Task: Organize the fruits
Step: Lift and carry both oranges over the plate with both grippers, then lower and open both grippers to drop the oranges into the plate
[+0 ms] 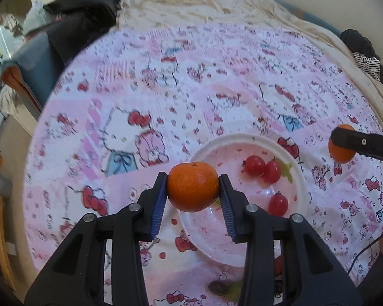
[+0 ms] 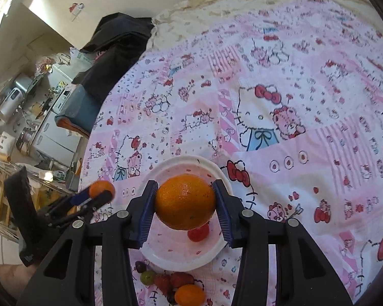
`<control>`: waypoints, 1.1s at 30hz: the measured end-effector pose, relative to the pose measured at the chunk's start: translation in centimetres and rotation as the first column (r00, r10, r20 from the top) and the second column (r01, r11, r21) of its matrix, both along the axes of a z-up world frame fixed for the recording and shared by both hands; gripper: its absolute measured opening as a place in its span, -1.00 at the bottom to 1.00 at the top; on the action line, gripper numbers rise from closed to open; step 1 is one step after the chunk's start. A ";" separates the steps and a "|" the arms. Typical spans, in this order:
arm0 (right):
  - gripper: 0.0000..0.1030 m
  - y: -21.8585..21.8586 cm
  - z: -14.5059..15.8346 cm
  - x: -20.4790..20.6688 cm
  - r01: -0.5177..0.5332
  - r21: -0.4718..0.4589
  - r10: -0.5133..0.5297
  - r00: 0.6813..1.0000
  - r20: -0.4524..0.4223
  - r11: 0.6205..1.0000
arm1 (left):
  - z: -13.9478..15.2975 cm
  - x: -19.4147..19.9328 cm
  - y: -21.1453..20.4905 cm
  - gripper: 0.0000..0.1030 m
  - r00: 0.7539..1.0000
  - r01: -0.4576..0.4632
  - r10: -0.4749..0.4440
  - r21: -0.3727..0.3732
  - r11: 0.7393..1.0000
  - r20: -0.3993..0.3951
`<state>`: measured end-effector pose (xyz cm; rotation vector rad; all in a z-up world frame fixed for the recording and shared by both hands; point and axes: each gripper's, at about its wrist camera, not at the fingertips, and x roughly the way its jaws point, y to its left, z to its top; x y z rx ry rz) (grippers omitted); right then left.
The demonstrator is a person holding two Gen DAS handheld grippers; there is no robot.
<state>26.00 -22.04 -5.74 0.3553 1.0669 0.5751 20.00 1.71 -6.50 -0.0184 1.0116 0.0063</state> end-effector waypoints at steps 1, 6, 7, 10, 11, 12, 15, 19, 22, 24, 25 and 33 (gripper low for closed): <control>-0.10 0.2 -0.4 0.3 -0.005 0.002 0.005 1.000 -0.012 1.000 | -0.4 0.1 -0.1 -0.31 1.000 0.004 -0.004 -0.004 1.000 -0.010; -0.10 1.6 -3.2 1.2 -0.033 -0.030 0.030 0.996 -0.086 0.999 | -3.1 0.4 -0.9 -0.30 0.996 0.040 -0.043 -0.029 0.999 -0.084; -0.10 1.8 -3.7 1.3 -0.038 -0.034 0.034 0.994 -0.103 0.999 | -3.6 0.3 -1.1 -0.30 0.994 0.042 -0.045 -0.034 0.999 -0.100; -0.10 2.7 -5.0 1.1 -0.058 -0.066 0.049 0.990 -0.133 0.996 | -4.7 0.0 -1.6 -0.30 0.992 0.037 -0.038 -0.014 0.999 -0.123; -0.09 3.0 -5.2 1.0 -0.066 -0.086 0.054 0.990 -0.128 0.994 | -5.0 -0.1 -1.8 -0.30 0.991 0.042 -0.042 -0.005 0.999 -0.129; -0.08 3.3 -5.3 0.8 -0.063 -0.108 0.050 0.992 -0.116 0.992 | -5.3 -0.1 -1.9 -0.30 0.989 0.053 -0.052 0.001 0.999 -0.136; -0.08 3.8 -6.1 0.7 -0.068 -0.129 0.051 0.990 -0.129 0.989 | -5.7 0.1 -1.9 -0.29 0.989 0.052 -0.049 0.012 0.999 -0.139; -0.07 4.4 -6.7 0.5 -0.086 -0.185 0.062 0.989 -0.132 0.979 | -6.2 0.5 -1.7 -0.27 0.987 0.042 -0.040 0.008 0.999 -0.154; -0.05 4.2 -7.0 0.6 -0.079 -0.191 0.053 0.989 -0.139 0.978 | -6.2 0.5 -1.6 -0.27 0.988 0.032 -0.032 -0.001 0.999 -0.152; -0.05 3.8 -6.8 0.7 -0.065 -0.180 0.041 0.990 -0.136 0.981 | -6.2 0.5 -1.6 -0.27 0.988 0.037 -0.038 -0.006 0.999 -0.153; -0.05 3.7 -6.8 0.7 -0.065 -0.177 0.040 0.990 -0.136 0.982 | -6.3 0.5 -1.7 -0.27 0.987 0.040 -0.041 -0.007 0.999 -0.157; 0.58 3.3 -5.7 0.7 -0.036 -0.141 0.020 0.993 -0.113 0.989 | -5.8 0.0 -2.3 0.36 0.985 0.067 -0.071 -0.035 0.997 -0.157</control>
